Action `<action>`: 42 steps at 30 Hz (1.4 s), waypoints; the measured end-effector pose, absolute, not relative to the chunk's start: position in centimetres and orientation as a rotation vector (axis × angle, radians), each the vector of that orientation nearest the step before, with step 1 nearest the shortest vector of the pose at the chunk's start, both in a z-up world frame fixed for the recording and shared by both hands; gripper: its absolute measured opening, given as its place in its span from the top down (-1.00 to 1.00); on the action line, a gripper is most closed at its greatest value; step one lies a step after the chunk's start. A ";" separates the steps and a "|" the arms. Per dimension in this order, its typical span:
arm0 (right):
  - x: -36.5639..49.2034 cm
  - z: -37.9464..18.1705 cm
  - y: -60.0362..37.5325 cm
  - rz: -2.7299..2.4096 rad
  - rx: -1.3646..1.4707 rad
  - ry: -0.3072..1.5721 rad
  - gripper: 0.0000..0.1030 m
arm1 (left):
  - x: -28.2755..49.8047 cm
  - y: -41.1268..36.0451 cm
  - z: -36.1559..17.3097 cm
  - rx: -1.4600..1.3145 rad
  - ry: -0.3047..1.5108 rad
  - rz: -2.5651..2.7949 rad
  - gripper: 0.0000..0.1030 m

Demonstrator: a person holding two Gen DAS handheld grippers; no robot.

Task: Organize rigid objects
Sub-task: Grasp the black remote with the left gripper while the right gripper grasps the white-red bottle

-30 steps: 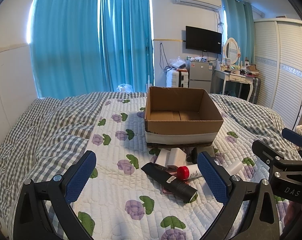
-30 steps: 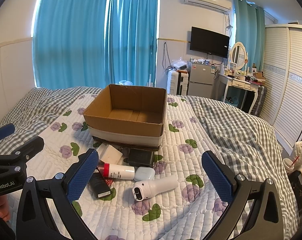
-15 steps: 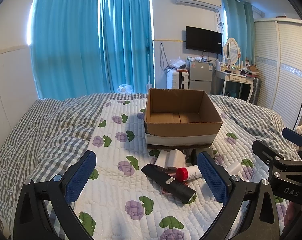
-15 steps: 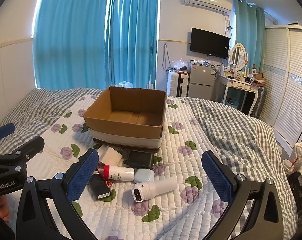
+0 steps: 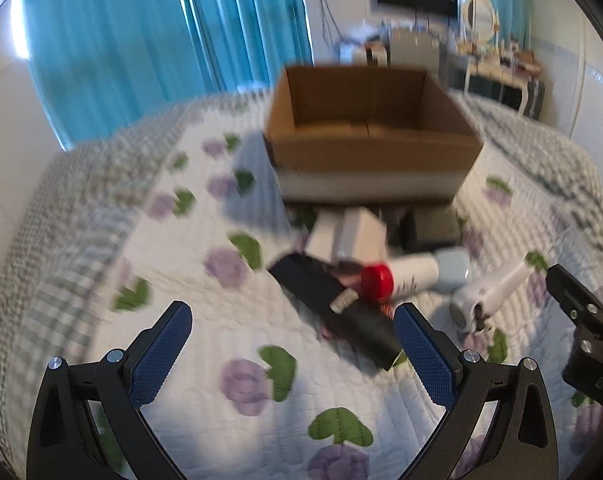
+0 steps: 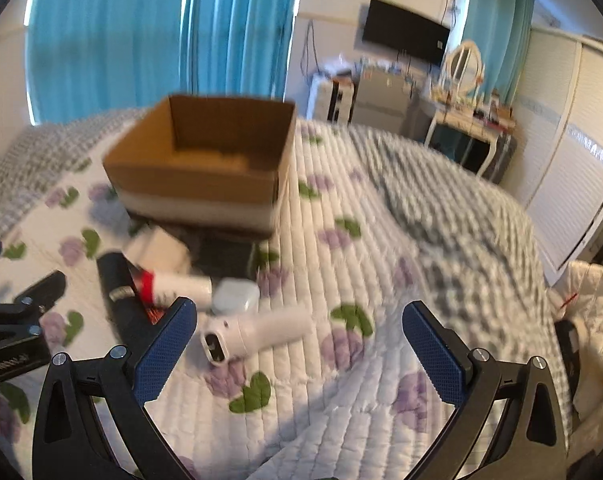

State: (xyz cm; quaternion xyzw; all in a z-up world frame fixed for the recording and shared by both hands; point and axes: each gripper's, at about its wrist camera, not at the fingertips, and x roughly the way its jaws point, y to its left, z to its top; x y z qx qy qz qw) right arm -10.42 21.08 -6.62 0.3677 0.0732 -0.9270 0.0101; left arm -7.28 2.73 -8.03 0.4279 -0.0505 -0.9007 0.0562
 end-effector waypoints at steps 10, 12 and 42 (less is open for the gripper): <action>-13.3 -10.8 20.4 -2.777 1.310 0.225 -1.00 | -12.6 3.5 -13.7 1.496 -0.137 -2.553 -0.83; -13.6 -11.2 20.2 -2.756 1.326 0.222 -1.00 | -13.6 3.5 -14.2 1.525 -0.081 -2.544 -0.83; -17.3 -13.6 11.8 -2.433 1.352 0.297 -0.82 | -10.8 -1.6 -10.9 1.513 -0.014 -2.742 0.60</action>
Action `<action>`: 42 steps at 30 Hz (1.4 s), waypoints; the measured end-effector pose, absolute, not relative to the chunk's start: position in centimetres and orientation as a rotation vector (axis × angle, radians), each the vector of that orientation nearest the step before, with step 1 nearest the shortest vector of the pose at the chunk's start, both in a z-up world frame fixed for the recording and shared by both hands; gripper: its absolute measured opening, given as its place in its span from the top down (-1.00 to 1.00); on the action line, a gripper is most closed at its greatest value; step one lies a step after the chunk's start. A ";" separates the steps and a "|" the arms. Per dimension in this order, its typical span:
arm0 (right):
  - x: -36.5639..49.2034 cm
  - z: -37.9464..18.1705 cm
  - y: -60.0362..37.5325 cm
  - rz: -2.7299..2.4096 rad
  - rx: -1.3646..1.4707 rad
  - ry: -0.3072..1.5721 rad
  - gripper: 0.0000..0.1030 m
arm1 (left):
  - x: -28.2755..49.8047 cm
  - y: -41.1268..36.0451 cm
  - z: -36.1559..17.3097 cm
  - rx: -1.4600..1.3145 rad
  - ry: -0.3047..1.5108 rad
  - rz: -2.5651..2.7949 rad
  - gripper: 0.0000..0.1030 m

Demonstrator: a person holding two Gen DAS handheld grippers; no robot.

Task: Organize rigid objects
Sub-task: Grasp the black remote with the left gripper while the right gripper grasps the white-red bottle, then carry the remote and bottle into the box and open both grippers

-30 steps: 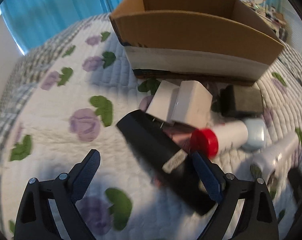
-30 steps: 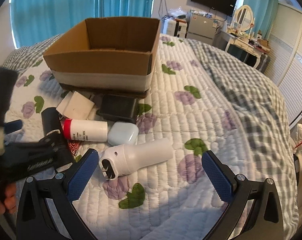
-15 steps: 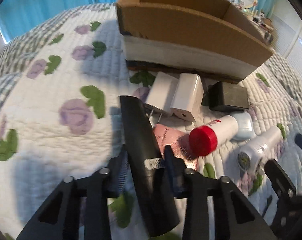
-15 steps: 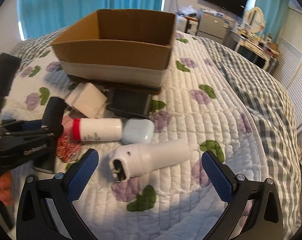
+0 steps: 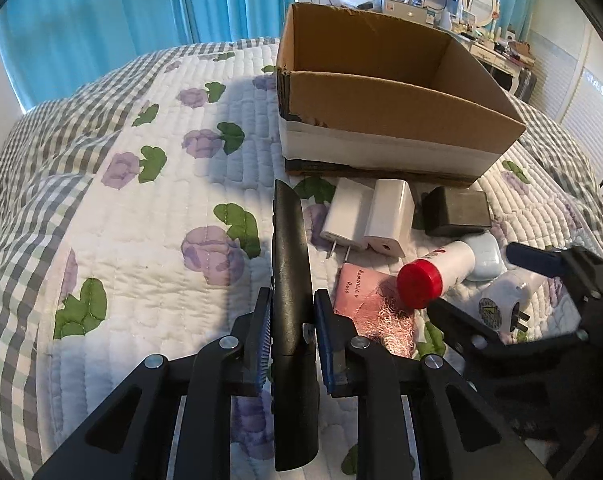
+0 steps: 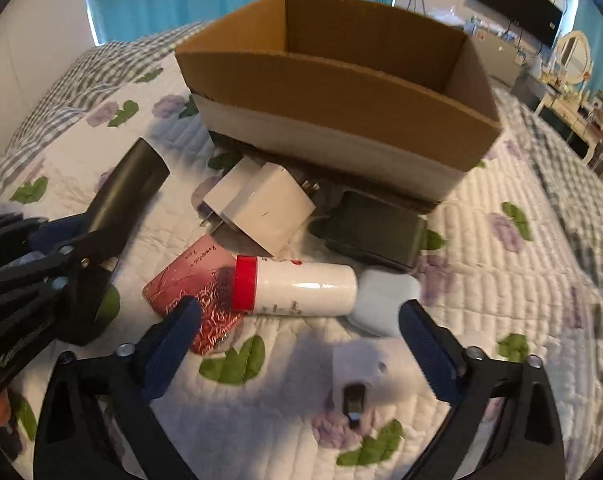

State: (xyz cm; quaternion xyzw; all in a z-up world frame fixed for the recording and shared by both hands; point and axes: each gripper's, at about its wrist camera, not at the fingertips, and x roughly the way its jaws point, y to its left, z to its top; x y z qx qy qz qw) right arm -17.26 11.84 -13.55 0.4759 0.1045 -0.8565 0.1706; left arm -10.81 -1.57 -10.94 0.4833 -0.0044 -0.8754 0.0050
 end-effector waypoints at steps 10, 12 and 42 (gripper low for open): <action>-19.9 -17.3 10.6 -2.285 1.464 0.140 -0.70 | -10.8 -1.6 -11.1 1.519 0.002 -2.748 0.60; -20.3 -17.3 10.8 -2.300 1.456 0.111 -0.70 | -10.6 -1.7 -11.0 1.517 0.009 -2.751 0.60; -18.8 -16.7 11.3 -2.426 1.500 0.124 0.30 | -9.5 -1.0 -9.7 1.491 -0.012 -2.763 0.61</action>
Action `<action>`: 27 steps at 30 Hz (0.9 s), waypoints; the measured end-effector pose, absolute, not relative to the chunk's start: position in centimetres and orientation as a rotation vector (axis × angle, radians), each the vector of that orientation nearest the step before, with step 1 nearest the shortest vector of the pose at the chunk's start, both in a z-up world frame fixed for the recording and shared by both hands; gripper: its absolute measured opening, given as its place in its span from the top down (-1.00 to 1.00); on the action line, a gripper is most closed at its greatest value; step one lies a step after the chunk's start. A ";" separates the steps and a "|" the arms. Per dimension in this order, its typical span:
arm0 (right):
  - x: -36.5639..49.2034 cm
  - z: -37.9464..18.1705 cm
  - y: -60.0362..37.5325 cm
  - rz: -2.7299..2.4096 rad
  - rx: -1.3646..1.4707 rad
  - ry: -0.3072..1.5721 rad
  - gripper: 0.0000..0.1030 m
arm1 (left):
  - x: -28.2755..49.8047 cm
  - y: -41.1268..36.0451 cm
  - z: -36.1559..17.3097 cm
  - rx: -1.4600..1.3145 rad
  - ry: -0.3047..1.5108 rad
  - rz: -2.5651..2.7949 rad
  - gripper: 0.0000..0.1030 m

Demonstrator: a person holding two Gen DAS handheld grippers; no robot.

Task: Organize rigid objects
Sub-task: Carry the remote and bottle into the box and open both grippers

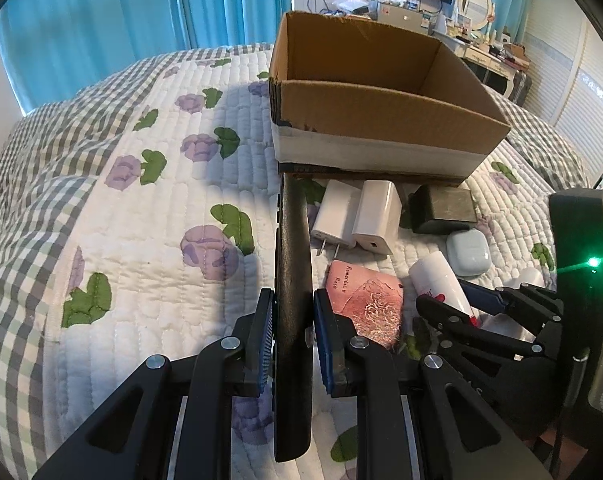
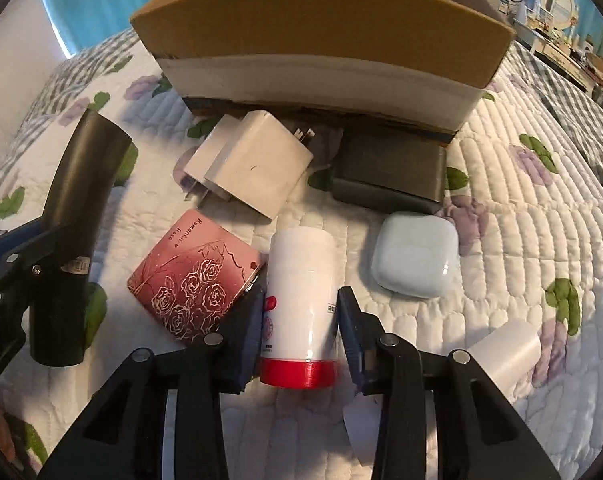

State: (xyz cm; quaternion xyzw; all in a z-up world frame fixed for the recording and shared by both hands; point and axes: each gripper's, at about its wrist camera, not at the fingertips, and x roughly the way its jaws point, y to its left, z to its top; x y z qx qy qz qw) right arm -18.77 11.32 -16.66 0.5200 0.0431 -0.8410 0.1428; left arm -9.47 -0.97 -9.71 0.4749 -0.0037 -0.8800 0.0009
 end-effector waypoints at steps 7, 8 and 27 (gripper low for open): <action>-16.3 -13.0 12.2 -2.479 1.378 0.089 0.30 | -9.2 -0.3 -7.1 1.421 -0.030 -2.797 0.61; -16.2 -12.1 12.3 -2.495 1.351 0.090 0.30 | -9.2 -0.1 -6.5 1.410 -0.031 -2.809 0.61; -27.5 0.6 14.7 -2.687 1.032 0.063 0.30 | -19.2 2.3 4.8 1.201 -0.104 -2.997 0.62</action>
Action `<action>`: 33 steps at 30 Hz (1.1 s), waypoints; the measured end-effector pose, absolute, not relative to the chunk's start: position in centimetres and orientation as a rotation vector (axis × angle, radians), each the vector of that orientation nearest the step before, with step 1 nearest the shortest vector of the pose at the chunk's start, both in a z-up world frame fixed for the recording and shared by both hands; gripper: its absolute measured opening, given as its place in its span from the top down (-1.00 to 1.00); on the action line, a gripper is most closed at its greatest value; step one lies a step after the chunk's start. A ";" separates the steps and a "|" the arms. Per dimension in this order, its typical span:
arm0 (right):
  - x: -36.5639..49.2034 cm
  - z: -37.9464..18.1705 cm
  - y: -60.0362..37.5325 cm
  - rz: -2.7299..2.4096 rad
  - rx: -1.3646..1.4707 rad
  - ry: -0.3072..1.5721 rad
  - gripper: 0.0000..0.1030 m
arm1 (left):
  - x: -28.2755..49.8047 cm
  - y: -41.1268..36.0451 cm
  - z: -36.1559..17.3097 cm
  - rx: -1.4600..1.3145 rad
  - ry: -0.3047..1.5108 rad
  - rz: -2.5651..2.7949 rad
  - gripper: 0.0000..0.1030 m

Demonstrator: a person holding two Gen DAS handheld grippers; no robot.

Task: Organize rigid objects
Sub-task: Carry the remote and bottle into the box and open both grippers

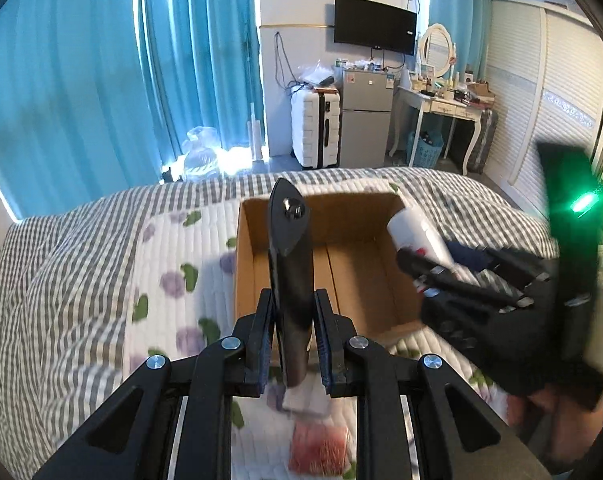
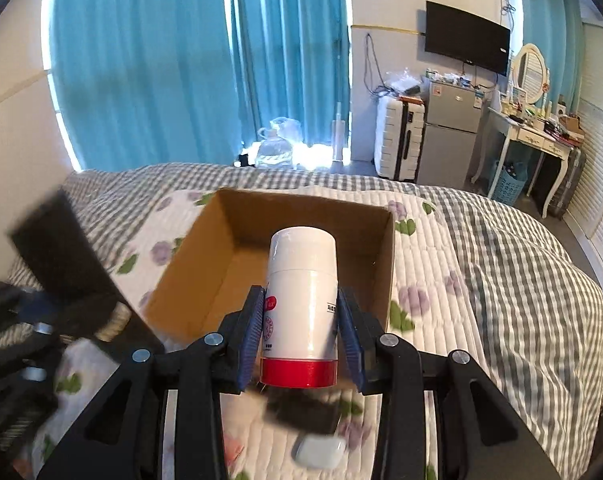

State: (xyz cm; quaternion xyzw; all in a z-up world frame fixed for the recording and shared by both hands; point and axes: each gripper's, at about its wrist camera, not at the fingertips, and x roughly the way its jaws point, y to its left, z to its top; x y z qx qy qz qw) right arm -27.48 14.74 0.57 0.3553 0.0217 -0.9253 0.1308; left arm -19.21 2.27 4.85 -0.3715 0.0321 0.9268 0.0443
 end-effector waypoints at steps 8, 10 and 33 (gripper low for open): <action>-33.9 -5.6 14.8 -2.690 1.189 0.045 0.30 | -24.6 3.6 2.6 -1.223 0.200 2.741 0.62; -34.3 -6.6 14.9 -2.689 1.175 0.044 0.28 | -25.4 3.8 1.9 -1.247 0.216 2.721 0.62; -32.5 -3.7 20.7 -2.831 0.989 -0.066 -0.38 | -29.0 5.8 0.1 -1.120 0.341 2.859 -0.92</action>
